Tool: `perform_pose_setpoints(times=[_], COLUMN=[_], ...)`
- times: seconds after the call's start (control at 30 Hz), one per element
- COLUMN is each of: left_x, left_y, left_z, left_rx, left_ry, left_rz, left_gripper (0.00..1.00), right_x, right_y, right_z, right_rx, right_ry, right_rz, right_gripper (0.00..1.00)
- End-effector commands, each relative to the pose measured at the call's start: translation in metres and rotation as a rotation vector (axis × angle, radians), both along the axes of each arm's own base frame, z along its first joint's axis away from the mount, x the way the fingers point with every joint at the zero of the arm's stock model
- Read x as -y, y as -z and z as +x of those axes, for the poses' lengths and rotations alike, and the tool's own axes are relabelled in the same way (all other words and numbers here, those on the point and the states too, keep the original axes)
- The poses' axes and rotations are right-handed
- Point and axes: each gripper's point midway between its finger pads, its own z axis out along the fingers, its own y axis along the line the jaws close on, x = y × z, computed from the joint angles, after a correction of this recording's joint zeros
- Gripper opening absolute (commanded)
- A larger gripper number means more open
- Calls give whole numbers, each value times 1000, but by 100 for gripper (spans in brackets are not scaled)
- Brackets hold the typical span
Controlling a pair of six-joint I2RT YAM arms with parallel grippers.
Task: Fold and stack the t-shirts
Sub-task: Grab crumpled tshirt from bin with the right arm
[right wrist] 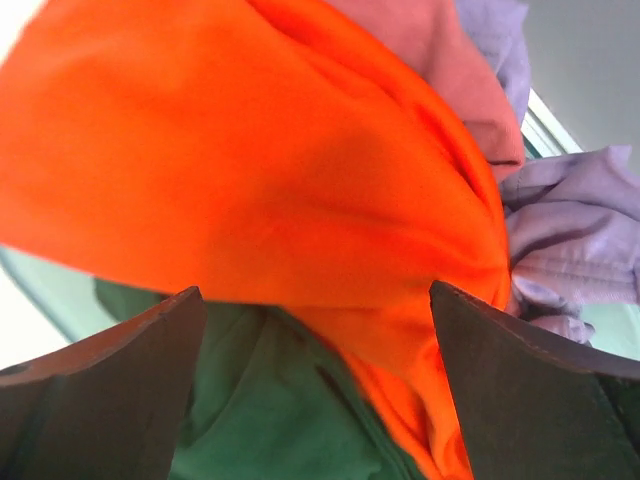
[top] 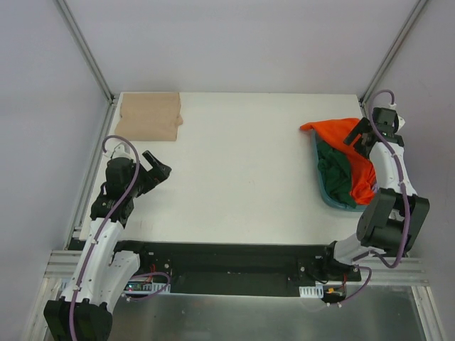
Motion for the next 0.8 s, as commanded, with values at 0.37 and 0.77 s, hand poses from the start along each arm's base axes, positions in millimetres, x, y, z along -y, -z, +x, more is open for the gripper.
perform_pose_setpoints(times=[0.37, 0.77], left_x=[14, 18], left_y=[-3, -6], left_z=[2, 1], left_rx=[49, 61], left_ry=[84, 111], left_rz=[-33, -41], left_gripper=[99, 99], right_x=[-3, -60], right_y=[1, -252], right_z=[27, 14], right_rx=[176, 817], right_ry=[-29, -313], right_rz=[164, 149], right_gripper=[1, 1])
